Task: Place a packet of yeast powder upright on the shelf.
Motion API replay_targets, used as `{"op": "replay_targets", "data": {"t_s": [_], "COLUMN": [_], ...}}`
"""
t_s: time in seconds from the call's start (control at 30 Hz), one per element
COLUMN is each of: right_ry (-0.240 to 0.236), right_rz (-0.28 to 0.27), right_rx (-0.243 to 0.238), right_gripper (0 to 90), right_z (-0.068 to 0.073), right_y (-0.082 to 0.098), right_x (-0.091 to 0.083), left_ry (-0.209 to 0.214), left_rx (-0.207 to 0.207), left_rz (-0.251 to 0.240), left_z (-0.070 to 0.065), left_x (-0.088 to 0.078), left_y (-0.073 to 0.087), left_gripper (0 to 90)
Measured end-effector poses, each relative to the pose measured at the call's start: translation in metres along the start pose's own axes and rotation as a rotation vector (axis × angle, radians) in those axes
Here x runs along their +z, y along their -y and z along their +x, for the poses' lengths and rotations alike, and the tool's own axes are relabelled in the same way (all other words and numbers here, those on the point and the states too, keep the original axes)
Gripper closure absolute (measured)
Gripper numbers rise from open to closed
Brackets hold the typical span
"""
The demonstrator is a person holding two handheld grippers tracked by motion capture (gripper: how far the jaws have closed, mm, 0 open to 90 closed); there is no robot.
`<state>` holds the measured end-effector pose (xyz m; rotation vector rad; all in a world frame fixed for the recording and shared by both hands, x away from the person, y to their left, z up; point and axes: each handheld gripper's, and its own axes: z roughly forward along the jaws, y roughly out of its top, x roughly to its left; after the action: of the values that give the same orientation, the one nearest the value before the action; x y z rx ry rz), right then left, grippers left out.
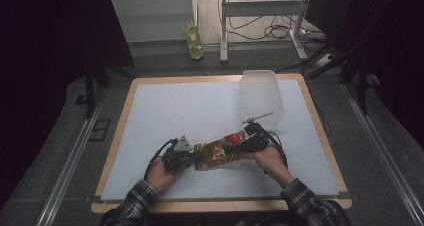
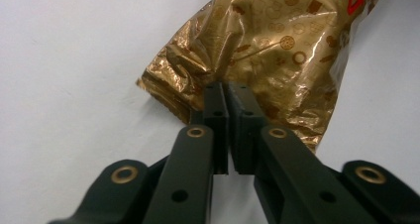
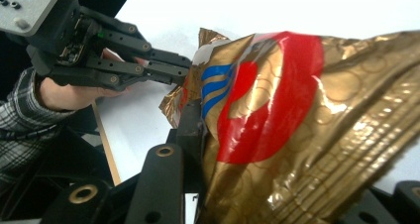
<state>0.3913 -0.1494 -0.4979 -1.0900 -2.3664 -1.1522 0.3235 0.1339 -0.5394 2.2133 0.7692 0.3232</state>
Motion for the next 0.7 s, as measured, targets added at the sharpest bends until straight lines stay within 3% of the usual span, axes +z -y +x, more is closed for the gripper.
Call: {"op": "replay_targets", "data": {"t_s": [0.33, 0.7], "right_ry": [0.012, 0.076], "right_rz": [-0.016, -0.039], "right_rx": [-0.085, -0.185], "right_gripper": [69.3, 69.5], "right_z": [0.008, 0.02], "right_y": [-0.006, -0.015], "right_x": [-0.008, -0.025], "left_ry": [-0.024, -0.042], "left_rx": [-0.006, -0.02], "left_rz": [-0.061, -0.088], "left_z": [-0.001, 0.002], "left_x": [-0.007, -0.011], "left_y": [-0.002, -0.002], "left_gripper": [68.8, 52.8]}}
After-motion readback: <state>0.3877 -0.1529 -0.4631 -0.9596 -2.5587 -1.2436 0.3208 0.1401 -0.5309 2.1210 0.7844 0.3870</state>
